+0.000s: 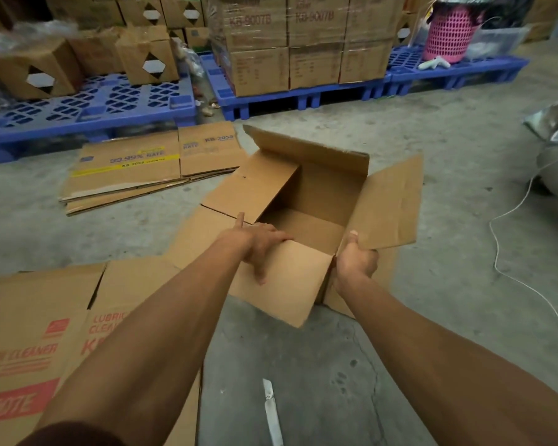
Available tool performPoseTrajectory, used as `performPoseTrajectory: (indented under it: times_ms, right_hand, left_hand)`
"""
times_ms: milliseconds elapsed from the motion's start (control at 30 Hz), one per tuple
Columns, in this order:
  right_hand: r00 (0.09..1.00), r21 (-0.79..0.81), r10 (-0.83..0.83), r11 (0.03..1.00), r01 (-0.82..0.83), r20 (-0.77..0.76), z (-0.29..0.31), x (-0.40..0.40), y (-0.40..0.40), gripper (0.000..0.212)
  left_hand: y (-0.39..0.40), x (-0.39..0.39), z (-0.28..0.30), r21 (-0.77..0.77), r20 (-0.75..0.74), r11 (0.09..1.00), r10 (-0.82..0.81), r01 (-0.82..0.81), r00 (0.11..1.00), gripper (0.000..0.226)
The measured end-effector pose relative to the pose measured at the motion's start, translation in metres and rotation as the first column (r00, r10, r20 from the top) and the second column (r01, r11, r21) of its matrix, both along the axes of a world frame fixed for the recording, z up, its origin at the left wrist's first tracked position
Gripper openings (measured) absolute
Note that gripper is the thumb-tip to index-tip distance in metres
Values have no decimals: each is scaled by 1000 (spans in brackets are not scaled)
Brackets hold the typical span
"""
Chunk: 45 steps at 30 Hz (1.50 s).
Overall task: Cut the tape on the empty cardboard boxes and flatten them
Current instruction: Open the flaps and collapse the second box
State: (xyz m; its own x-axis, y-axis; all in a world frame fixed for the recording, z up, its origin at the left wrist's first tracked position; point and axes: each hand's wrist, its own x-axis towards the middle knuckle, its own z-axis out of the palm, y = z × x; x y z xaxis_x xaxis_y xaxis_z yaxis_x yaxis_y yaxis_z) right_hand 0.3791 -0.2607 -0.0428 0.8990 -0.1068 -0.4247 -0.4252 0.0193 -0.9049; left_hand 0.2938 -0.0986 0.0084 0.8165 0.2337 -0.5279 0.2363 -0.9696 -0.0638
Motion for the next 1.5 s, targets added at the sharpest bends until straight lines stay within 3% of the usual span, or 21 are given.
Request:
performPoseTrajectory:
  times_ms: [100,233,400,567,667,867,967,1033,1133,1233,1300,1367,1467,1500]
  right_hand:
    - [1000,70,-18,997,20,-20,-4,4,-4,44]
    - [995,105,-88,990,93,-51,-2,16,-15,46]
    - [991,260,-130,956,135,-36,7,46,-26,33]
    - [999,224,-52,973,52,-3,19,53,-21,39]
    - [999,223,46,974,-45,0,25,45,-9,36]
    - [947,65,321,945,-321,11,9,7,28,32]
    - [947,-129,313,939,-320,-77,7,-7,34,54]
    - [955,-233,284,926,-296,-86,9,-11,36,63]
    - [985,-328,173,930,-168,-16,14,-20,40,70]
    - [985,-377,81,926,-18,151,15,-38,42,40]
    - [914,-440,226,896,-59,338,13,-52,44,11]
    - [720,-590,477,799,-116,504,6,-59,49,20]
    - [416,-820,796,545,-175,440,7,-49,57,10]
    - [341,-901,873,413,-137,348,4,-42,61,24]
  left_hand:
    - [-7,4,-20,199,216,980,-48,4,975,71]
    - [-16,14,-20,248,391,968,-130,32,911,39]
    - [-31,37,20,356,477,933,-234,57,847,31]
    - [-47,35,57,474,439,880,-269,32,857,28]
    - [-49,18,63,448,383,894,-204,12,901,33]
    - [-35,-50,18,233,107,971,-87,60,990,46]
    - [-17,-84,-13,81,91,996,21,-28,996,70]
    - [-6,-98,-26,108,171,993,32,-51,985,84]
    - [-4,-100,-23,247,253,969,-36,-29,967,69]
    - [-8,-92,-8,291,271,952,15,-97,962,51]
    - [-5,-89,-3,290,264,945,70,-149,962,44]
    - [0,-86,2,285,275,940,108,-188,955,39]
    - [7,-84,15,262,331,929,169,-263,928,31]
    - [10,-85,21,254,360,921,193,-295,913,26]
